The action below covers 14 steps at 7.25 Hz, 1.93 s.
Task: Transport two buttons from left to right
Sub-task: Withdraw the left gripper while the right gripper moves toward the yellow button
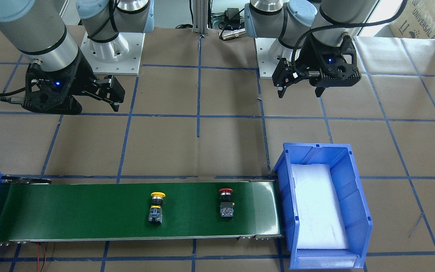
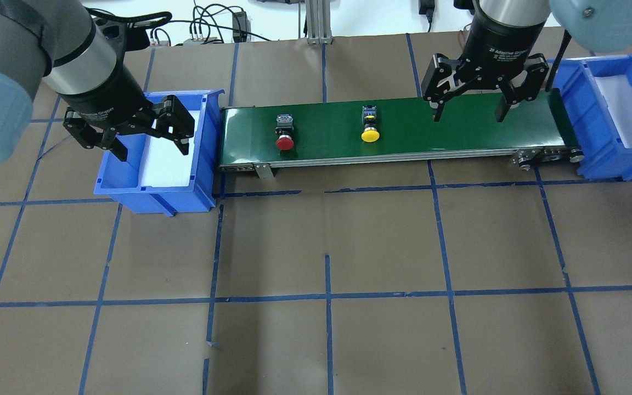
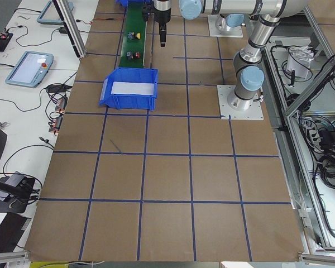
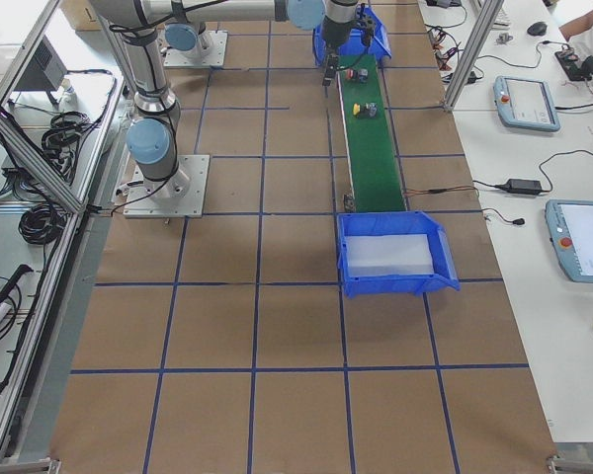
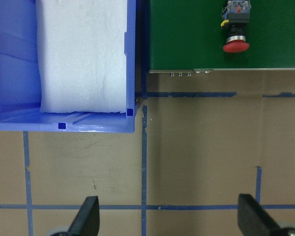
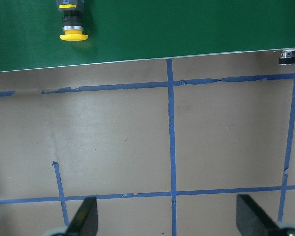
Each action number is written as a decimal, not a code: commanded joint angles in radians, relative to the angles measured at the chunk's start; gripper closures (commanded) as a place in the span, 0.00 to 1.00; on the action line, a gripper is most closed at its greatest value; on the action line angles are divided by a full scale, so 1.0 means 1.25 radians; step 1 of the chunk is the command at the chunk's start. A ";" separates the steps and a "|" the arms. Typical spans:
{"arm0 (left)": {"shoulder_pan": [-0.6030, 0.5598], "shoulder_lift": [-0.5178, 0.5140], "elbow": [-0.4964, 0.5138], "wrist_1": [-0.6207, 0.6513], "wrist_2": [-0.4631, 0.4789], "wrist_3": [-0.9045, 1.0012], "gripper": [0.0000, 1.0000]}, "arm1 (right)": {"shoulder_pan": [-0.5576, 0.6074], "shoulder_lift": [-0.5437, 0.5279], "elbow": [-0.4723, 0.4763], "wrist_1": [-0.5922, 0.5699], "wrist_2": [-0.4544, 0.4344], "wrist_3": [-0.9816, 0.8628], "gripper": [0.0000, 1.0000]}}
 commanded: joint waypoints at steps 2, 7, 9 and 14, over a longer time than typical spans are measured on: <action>0.021 -0.009 0.018 0.002 -0.012 0.006 0.00 | 0.000 0.013 -0.009 -0.004 -0.001 -0.002 0.00; 0.022 -0.012 0.016 0.011 -0.017 0.005 0.00 | -0.004 0.134 -0.021 -0.143 0.000 0.005 0.00; 0.021 -0.001 0.005 0.011 -0.018 0.000 0.00 | -0.004 0.216 -0.054 -0.207 0.002 0.012 0.00; 0.022 -0.012 0.013 0.011 -0.010 0.005 0.00 | 0.001 0.317 -0.131 -0.226 0.002 0.012 0.00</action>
